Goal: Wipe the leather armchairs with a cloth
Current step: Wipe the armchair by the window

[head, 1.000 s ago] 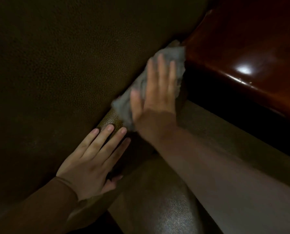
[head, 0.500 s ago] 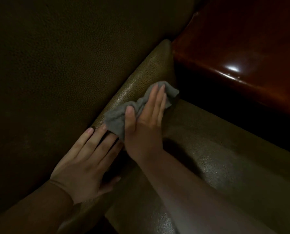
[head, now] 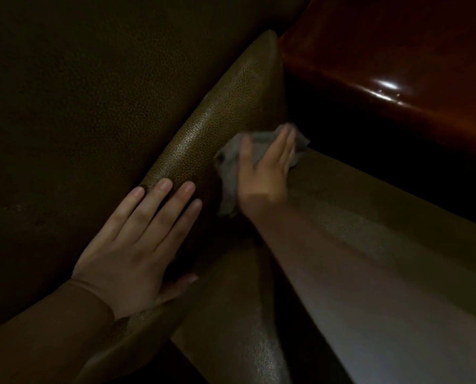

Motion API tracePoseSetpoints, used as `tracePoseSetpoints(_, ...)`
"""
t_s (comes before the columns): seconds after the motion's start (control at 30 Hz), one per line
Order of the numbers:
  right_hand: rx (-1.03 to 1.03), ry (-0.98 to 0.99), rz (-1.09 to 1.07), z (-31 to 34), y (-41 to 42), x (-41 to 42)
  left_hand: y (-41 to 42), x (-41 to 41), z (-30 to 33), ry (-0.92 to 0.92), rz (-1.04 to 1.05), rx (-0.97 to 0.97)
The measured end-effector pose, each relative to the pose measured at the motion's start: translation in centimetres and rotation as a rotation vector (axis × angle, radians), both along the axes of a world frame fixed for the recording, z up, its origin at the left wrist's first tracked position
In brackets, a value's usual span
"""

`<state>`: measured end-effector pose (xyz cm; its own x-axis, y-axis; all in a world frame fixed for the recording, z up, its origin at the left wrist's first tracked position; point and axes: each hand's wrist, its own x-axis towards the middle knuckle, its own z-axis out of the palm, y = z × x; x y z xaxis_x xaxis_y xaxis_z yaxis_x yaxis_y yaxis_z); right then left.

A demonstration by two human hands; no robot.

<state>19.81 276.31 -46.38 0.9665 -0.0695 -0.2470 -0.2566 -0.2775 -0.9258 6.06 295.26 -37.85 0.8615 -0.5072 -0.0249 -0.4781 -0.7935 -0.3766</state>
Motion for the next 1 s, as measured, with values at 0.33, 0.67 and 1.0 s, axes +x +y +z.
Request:
tracePoseSetpoints(0.33,0.106,0.089,0.223,-2.7,0.8,-9.9,-0.1,-0.1,-0.1,-0.034,-0.006,-0.012)
tracePoseSetpoints(0.67,-0.047,-0.023,0.034,-0.9,4.7,-11.2,0.0,-0.2,-0.1,-0.035,0.006,-0.017)
tracePoseSetpoints(1.0,0.057,0.031,0.021,0.8,1.7,-5.1,0.2,0.0,-0.3,-0.053,0.003,-0.039)
